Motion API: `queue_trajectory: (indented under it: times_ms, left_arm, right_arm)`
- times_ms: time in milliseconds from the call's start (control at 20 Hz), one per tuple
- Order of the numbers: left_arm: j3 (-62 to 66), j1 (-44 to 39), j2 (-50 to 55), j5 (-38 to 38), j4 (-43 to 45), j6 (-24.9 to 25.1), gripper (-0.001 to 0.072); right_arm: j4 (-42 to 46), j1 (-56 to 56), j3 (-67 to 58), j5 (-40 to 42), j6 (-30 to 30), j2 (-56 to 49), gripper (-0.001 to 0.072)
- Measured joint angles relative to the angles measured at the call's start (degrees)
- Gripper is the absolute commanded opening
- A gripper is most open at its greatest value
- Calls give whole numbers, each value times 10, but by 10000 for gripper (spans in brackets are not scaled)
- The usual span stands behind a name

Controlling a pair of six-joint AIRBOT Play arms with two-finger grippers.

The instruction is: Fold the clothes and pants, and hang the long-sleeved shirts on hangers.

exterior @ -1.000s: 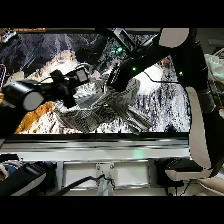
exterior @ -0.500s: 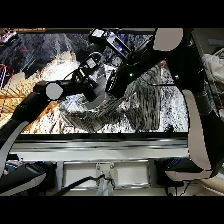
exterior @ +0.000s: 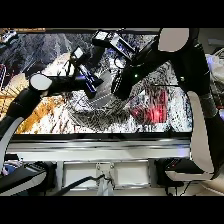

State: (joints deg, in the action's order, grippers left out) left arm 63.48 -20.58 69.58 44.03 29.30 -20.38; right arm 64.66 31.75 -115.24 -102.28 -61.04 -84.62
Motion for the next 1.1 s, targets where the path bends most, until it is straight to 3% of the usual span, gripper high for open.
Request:
queue_trajectory:
  times_ms: [50, 200, 500, 800, 1100]
  left_arm:
    - [0, 10, 0, 19, -19, 13, 15]
    - [0, 28, 1, 67, -51, 42, 14]
    - [0, 43, 9, 113, -89, 98, 13]
    - [0, 82, 100, 232, -250, 175, 13]
    - [0, 82, 209, 290, -338, 205, 13]
  right_arm:
    - [0, 0, 0, 0, 0, 1, 28]
    - [-13, 0, 0, 0, 0, 2, 170]
    - [-38, 0, 0, 7, 0, 6, 172]
    - [-43, 0, 0, 11, -6, 7, 171]
    - [-39, 0, 0, 29, -52, 12, 171]
